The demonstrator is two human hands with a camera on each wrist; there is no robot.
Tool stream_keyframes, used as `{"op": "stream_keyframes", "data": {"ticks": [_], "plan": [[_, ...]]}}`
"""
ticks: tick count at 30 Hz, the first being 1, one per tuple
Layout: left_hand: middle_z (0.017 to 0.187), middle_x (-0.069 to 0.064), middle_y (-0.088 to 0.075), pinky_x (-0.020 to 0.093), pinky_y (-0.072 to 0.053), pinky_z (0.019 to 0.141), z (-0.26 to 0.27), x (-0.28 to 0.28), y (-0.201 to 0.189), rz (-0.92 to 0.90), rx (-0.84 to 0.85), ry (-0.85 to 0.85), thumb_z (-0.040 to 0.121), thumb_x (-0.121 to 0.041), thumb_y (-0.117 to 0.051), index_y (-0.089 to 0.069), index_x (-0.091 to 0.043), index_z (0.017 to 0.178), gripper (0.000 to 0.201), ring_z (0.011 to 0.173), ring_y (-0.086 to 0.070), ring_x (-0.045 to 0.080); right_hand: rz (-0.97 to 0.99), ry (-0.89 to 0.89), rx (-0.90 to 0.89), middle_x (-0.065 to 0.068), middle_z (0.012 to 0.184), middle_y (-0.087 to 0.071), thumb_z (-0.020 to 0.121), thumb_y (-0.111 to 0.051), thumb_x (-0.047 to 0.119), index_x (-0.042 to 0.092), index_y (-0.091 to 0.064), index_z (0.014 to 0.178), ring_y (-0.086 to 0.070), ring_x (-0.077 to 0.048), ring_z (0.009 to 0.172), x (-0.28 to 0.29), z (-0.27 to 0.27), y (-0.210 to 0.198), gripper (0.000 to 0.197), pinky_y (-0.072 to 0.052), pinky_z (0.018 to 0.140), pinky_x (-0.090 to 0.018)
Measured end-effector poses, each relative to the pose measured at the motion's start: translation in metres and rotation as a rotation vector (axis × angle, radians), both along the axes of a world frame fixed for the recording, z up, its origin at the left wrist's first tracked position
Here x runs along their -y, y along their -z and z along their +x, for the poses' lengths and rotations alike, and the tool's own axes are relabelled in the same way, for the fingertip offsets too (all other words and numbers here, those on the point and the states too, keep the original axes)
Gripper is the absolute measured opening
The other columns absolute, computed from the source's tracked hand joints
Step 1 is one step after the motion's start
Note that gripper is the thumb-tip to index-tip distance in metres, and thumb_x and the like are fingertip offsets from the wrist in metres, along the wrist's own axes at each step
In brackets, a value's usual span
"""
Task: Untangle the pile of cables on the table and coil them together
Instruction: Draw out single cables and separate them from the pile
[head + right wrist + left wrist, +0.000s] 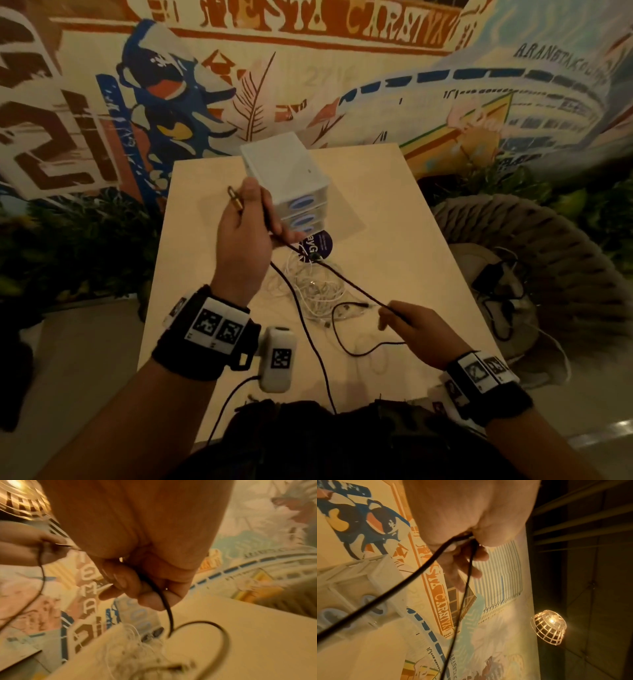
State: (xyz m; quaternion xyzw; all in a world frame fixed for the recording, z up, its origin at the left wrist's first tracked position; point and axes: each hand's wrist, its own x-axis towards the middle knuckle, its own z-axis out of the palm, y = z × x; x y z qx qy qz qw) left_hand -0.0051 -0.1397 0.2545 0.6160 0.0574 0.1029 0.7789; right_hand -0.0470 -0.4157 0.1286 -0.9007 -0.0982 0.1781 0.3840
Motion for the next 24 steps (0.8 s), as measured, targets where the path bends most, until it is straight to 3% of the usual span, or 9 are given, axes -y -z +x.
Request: {"op": "stream_keyframes", "data": {"ticks": [4, 7, 10, 12, 14, 17, 20, 22, 24], "plan": [[0.053, -0.006, -0.030, 0.027, -0.021, 0.043, 0.003, -0.014, 0.007, -0.016, -0.021, -0.049, 0.112, -0.042, -0.030, -0.042, -0.023, 0.074, 0.043, 0.044, -0.026, 0.011, -0.050, 0.023, -0.217, 0.013, 0.076, -0.066, 0.100, -0.049, 0.052, 0.036, -0.068, 0.074, -0.061, -0.002, 0.074, 0.029, -0.038, 0.045, 0.037, -0.049, 0.077, -0.031], [0.057, -0.004, -0.027, 0.023, -0.022, 0.042, 0.006, -0.023, 0.011, -0.043, -0.019, -0.075, 0.112, -0.041, -0.031, -0.043, -0.023, 0.075, 0.043, 0.045, -0.022, 0.011, -0.049, 0.026, -0.267, 0.004, 0.082, -0.070, 0.094, -0.046, 0.063, 0.034, -0.069, 0.076, -0.067, -0.010, 0.081, 0.035, -0.073, 0.074, 0.041, -0.053, 0.083, -0.039], [0.056, -0.005, -0.028, 0.023, -0.022, 0.041, 0.001, -0.022, 0.018, 0.006, -0.003, -0.026, 0.112, -0.039, -0.029, -0.042, -0.023, 0.075, 0.043, 0.043, -0.022, 0.011, -0.059, 0.006, -0.256, 0.003, 0.074, -0.066, 0.091, -0.046, 0.070, 0.032, -0.066, 0.074, -0.064, -0.007, 0.071, 0.028, -0.098, 0.094, 0.046, -0.052, 0.074, -0.037], [0.053, -0.007, -0.030, 0.023, -0.022, 0.041, -0.004, -0.018, 0.022, 0.060, 0.004, 0.021, 0.112, -0.038, -0.028, -0.041, -0.023, 0.075, 0.042, 0.042, -0.022, 0.011, -0.096, -0.040, -0.156, 0.010, 0.067, -0.062, 0.087, -0.043, 0.079, 0.035, -0.059, 0.068, -0.061, -0.004, 0.069, 0.026, -0.110, 0.105, 0.051, -0.051, 0.067, -0.034], [0.052, -0.008, -0.031, 0.023, -0.021, 0.040, -0.005, -0.018, 0.024, 0.104, -0.007, 0.031, 0.112, -0.037, -0.029, -0.040, -0.023, 0.075, 0.041, 0.041, -0.022, 0.011, -0.115, -0.013, 0.026, 0.018, 0.064, -0.051, 0.094, -0.045, 0.070, 0.034, -0.056, 0.067, -0.051, -0.003, 0.067, 0.026, -0.115, 0.105, 0.046, -0.046, 0.066, -0.031], [0.054, -0.007, -0.032, 0.025, -0.024, 0.041, -0.005, -0.022, 0.025, 0.215, -0.026, 0.058, 0.110, -0.037, -0.041, -0.043, -0.025, 0.076, 0.036, 0.044, -0.024, 0.010, -0.133, 0.179, 0.105, 0.021, 0.064, -0.053, 0.101, -0.036, 0.061, 0.032, -0.062, 0.078, -0.050, -0.001, 0.063, 0.019, -0.096, 0.069, 0.046, -0.039, 0.062, -0.021], [0.060, 0.001, -0.051, 0.027, -0.042, 0.051, -0.015, -0.009, 0.024, 0.420, -0.030, 0.237, 0.096, -0.049, -0.061, -0.061, -0.018, 0.090, 0.032, 0.054, -0.043, 0.009, -0.115, 0.103, 0.132, 0.012, 0.059, -0.051, 0.098, -0.033, 0.057, 0.037, -0.053, 0.077, -0.050, -0.004, 0.058, 0.003, -0.068, 0.013, 0.035, -0.033, 0.054, -0.023], [0.082, 0.008, -0.064, 0.035, -0.049, 0.063, -0.026, 0.008, 0.027, 0.598, -0.012, 0.410, 0.084, -0.062, -0.068, -0.057, -0.013, 0.095, 0.052, 0.063, -0.053, 0.007, -0.087, 0.028, 0.198, 0.007, 0.057, -0.051, 0.100, -0.037, 0.052, 0.030, -0.054, 0.075, -0.051, -0.007, 0.056, -0.015, -0.050, -0.022, 0.038, -0.032, 0.052, -0.023], [0.088, -0.006, -0.068, 0.037, -0.048, 0.060, -0.036, 0.027, 0.032, 0.791, 0.013, 0.588, 0.079, -0.068, -0.070, -0.051, -0.023, 0.091, 0.051, 0.060, -0.053, 0.009, -0.082, -0.011, 0.199, 0.008, 0.061, -0.055, 0.103, -0.043, 0.043, 0.024, -0.064, 0.086, -0.052, -0.006, 0.057, -0.032, -0.032, -0.048, 0.033, -0.034, 0.054, -0.022]]}}
